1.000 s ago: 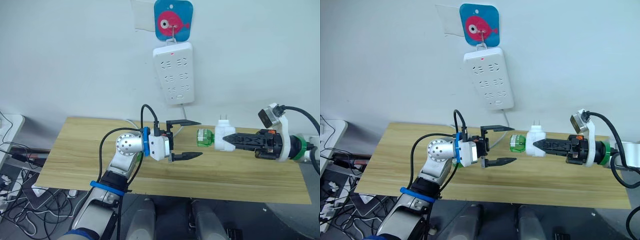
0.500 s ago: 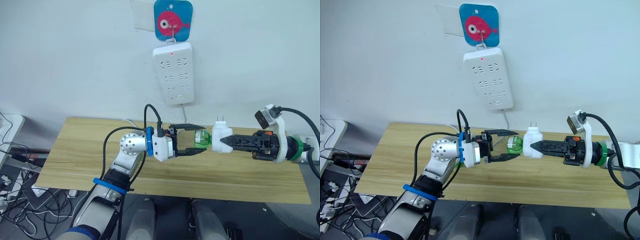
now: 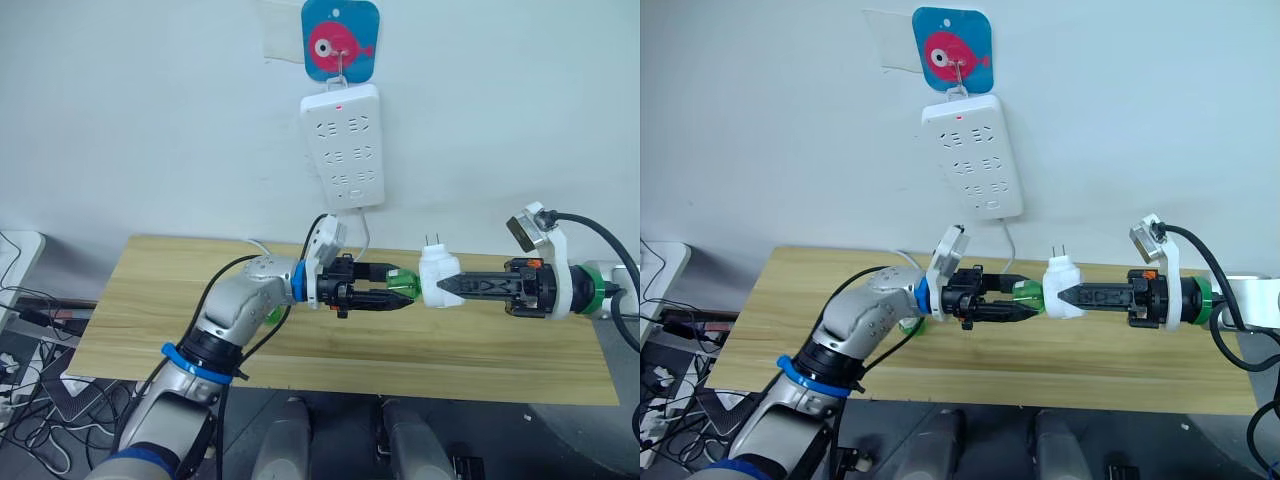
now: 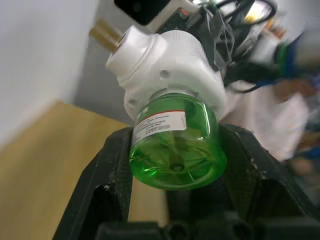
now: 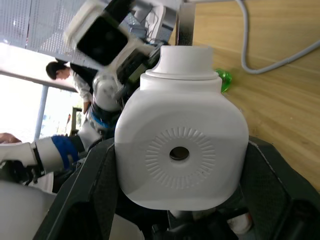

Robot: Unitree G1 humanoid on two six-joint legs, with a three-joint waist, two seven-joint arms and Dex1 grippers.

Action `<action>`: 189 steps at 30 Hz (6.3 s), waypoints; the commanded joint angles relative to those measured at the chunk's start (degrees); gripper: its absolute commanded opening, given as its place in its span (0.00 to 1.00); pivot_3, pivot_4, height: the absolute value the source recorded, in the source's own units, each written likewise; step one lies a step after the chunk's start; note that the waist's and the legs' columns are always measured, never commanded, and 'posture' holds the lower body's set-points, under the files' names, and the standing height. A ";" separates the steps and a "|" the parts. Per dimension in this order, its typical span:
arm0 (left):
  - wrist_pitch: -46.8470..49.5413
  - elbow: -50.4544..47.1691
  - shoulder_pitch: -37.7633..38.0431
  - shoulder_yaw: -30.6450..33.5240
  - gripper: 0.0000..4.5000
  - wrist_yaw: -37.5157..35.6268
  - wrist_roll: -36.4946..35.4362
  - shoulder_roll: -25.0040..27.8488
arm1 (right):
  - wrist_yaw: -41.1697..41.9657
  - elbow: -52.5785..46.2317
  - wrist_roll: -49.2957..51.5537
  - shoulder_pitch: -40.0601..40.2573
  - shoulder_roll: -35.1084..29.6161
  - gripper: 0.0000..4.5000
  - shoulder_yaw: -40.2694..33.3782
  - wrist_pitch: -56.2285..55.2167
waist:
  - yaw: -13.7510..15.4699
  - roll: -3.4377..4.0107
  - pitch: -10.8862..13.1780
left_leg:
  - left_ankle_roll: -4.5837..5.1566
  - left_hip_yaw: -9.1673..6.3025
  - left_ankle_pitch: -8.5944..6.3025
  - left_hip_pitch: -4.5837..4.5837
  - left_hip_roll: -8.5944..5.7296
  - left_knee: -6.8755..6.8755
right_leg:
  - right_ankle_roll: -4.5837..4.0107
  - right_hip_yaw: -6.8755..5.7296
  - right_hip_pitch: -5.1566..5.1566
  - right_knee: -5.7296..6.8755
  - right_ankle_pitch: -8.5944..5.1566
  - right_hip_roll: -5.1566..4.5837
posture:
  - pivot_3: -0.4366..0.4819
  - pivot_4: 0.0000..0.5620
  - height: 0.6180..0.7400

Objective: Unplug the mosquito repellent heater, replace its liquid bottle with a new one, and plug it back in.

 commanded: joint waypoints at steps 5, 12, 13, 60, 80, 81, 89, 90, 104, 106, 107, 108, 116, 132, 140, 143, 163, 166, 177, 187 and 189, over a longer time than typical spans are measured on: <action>31.82 11.84 -6.18 7.83 0.50 3.01 -12.16 -1.85 | 5.44 -3.18 -4.65 -2.40 -0.06 0.66 -1.11 1.00 | -1.01 -0.01 0.00 | 0.00 0.00 0.00 0.01 -0.04 -0.01 | 0.01 -0.01 0.01 -0.01 -0.01 0.02 | 0.63 0.46 1.00; 33.30 10.82 -6.32 11.04 0.99 4.66 -10.87 -3.45 | 3.41 -1.06 -1.80 -1.03 0.28 0.66 -2.51 1.12 | -0.99 -0.01 0.00 | -0.04 0.01 0.02 0.01 0.04 -0.03 | -0.29 0.02 -0.04 0.03 0.16 -0.05 | 0.63 0.45 1.00; 32.71 9.87 -6.09 10.92 0.99 4.21 -10.33 -2.73 | 2.72 -0.47 -0.92 -0.46 0.27 0.66 -2.85 0.93 | -0.99 -0.01 0.00 | -0.04 0.03 0.02 0.01 0.04 -0.02 | -0.29 0.04 -0.03 0.02 0.16 -0.09 | 0.64 0.45 1.00; -109.09 22.34 2.38 -1.78 0.58 6.27 44.67 -8.31 | -6.94 0.48 12.29 3.35 2.21 0.66 -2.21 -4.01 | 2.15 0.01 -0.02 | 0.02 0.40 0.01 0.03 0.02 0.05 | -0.28 0.32 -0.02 -0.01 0.26 -0.21 | 0.65 0.47 1.00; 19.48 9.51 -5.92 1.44 0.50 4.65 -13.75 1.21 | 2.63 -2.76 1.00 -0.42 0.58 0.66 -1.05 0.70 | -0.36 -0.03 0.03 | 0.06 -0.04 0.04 -0.01 -0.03 0.08 | 0.04 -0.04 0.01 0.03 0.05 0.07 | 0.66 0.48 1.00; 22.43 10.76 -6.43 2.15 0.50 4.09 -14.58 0.89 | 2.72 -2.67 1.13 -0.63 0.68 0.66 -0.95 0.70 | -0.68 -0.03 0.03 | 0.06 -0.04 0.04 0.00 -0.03 0.06 | 0.04 -0.04 0.03 0.03 0.05 0.07 | 0.66 0.48 1.00; 28.89 11.75 -5.99 4.74 0.85 2.09 -13.01 -0.97 | 1.71 -1.85 2.75 -0.78 0.64 0.66 -0.98 0.41 | -1.04 -0.03 0.04 | 0.04 0.01 0.05 0.00 0.04 -0.05 | -0.28 0.03 -0.06 0.01 0.21 0.04 | 0.64 0.48 1.00; 28.92 11.97 -6.09 5.35 0.91 2.39 -12.54 -1.27 | 1.71 -1.78 2.78 -0.58 0.51 0.66 -1.13 0.41 | -0.96 -0.03 0.04 | 0.04 0.01 0.05 0.00 0.04 -0.04 | -0.27 0.02 -0.05 0.02 0.21 0.02 | 0.64 0.48 1.00; 15.86 -7.44 0.23 9.04 0.99 -0.22 -3.43 7.43 | -3.74 3.39 7.94 3.69 -0.65 0.66 -3.91 -3.05 | -0.89 -0.02 0.03 | 0.02 0.11 0.06 -0.02 0.11 -0.04 | -0.27 0.12 -0.06 -0.01 0.21 -0.19 | 0.67 0.45 1.00; 2.14 -12.07 3.70 7.56 0.99 -0.62 4.50 7.06 | -4.39 3.77 8.84 4.24 -0.75 0.66 -4.17 -3.21 | -0.71 -0.01 0.02 | 0.00 0.18 0.07 -0.01 0.11 -0.06 | -0.28 0.18 -0.06 -0.03 0.21 -0.26 | 0.68 0.44 1.00; -7.83 -13.33 5.84 7.32 0.99 -1.37 9.35 5.84 | -4.94 3.96 9.67 4.45 -0.67 0.66 -4.20 -3.50 | -0.54 -0.01 0.02 | -0.02 0.20 0.08 0.00 0.09 -0.07 | -0.28 0.19 -0.03 -0.06 0.22 -0.30 | 0.68 0.44 1.00; -18.19 -13.72 7.73 6.99 0.99 -2.15 14.23 4.50 | -5.48 4.12 10.39 4.53 -0.53 0.66 -4.16 -3.78 | -0.27 -0.02 0.02 | -0.15 0.21 0.15 -0.02 0.08 -0.06 | -0.29 0.19 -0.04 -0.08 0.22 -0.32 | 0.68 0.44 1.00; -85.23 3.53 11.53 5.53 0.99 -10.06 34.70 -4.04 | -7.12 3.22 12.29 3.84 0.14 0.66 -3.09 -4.15 | 1.92 0.01 0.00 | 0.00 0.47 0.07 0.03 0.05 -0.03 | -0.30 0.36 -0.03 -0.13 0.24 -0.30 | 0.69 0.44 1.00; -111.83 25.50 0.76 2.16 0.99 -0.60 41.46 -8.70 | -7.19 1.12 12.29 2.38 2.22 0.66 -2.40 -3.95 | 2.29 -0.03 0.01 | 0.11 0.45 0.02 -0.01 0.01 0.06 | -0.20 0.35 -0.05 -0.06 0.32 -0.27 | 0.66 0.46 1.00; -114.09 27.69 -0.69 0.06 0.99 2.56 42.32 -8.42 | -7.08 0.81 12.29 1.89 2.66 0.66 -1.82 -3.85 | 2.30 -0.02 0.01 | 0.11 0.44 0.02 -0.01 0.01 0.10 | -0.22 0.35 -0.03 -0.03 0.33 -0.24 | 0.66 0.46 1.00; -114.58 28.25 -1.11 -0.60 0.99 3.55 42.69 -8.13 | -7.07 0.74 12.29 1.88 2.66 0.66 -1.82 -3.90 | 2.29 -0.02 0.01 | 0.11 0.43 0.02 -0.01 0.01 0.09 | -0.22 0.34 -0.04 -0.03 0.32 -0.24 | 0.66 0.46 1.00; -69.35 15.94 0.67 -5.98 0.50 -3.40 22.03 -3.97 | -6.69 0.39 11.86 1.26 0.12 0.66 -1.33 -3.12 | 1.85 -0.02 0.02 | 0.12 0.40 0.03 -0.01 0.05 0.10 | -0.22 0.33 -0.04 0.00 0.32 -0.22 | 0.66 0.48 1.00; -40.34 7.39 0.89 -5.44 0.50 -3.62 10.90 0.03 | -5.00 0.50 10.45 0.71 -0.74 0.66 -1.41 -2.34 | 1.31 -0.02 0.02 | 0.12 0.19 0.03 -0.05 0.10 0.10 | -0.20 0.20 -0.03 0.01 0.31 -0.21 | 0.67 0.48 1.00; 14.20 10.92 -3.60 5.08 0.50 -2.88 -10.63 4.66 | -2.28 -2.44 9.59 1.52 -1.95 0.66 -1.96 -1.27 | -0.89 -0.02 0.03 | 0.12 0.01 0.04 -0.05 0.02 0.07 | -0.17 0.01 -0.02 0.00 0.27 0.07 | 0.66 0.46 1.00; 19.64 9.19 -2.74 9.94 0.50 -2.55 -8.28 5.20 | -1.99 0.77 3.43 6.17 -6.75 0.66 -6.30 -2.01 | -0.77 -0.03 0.02 | 0.10 0.08 0.04 -0.08 0.05 0.06 | -0.20 0.07 -0.03 -0.04 0.28 -0.13 | 0.66 0.45 1.00; 19.76 8.54 -2.18 10.66 0.50 -2.25 -7.76 5.26 | -3.47 1.61 -1.79 6.58 -7.14 0.66 -6.00 -2.47 | -0.77 -0.03 0.02 | 0.10 0.14 0.05 -0.07 0.04 0.07 | -0.20 0.12 -0.03 -0.05 0.28 -0.18 | 0.66 0.45 1.00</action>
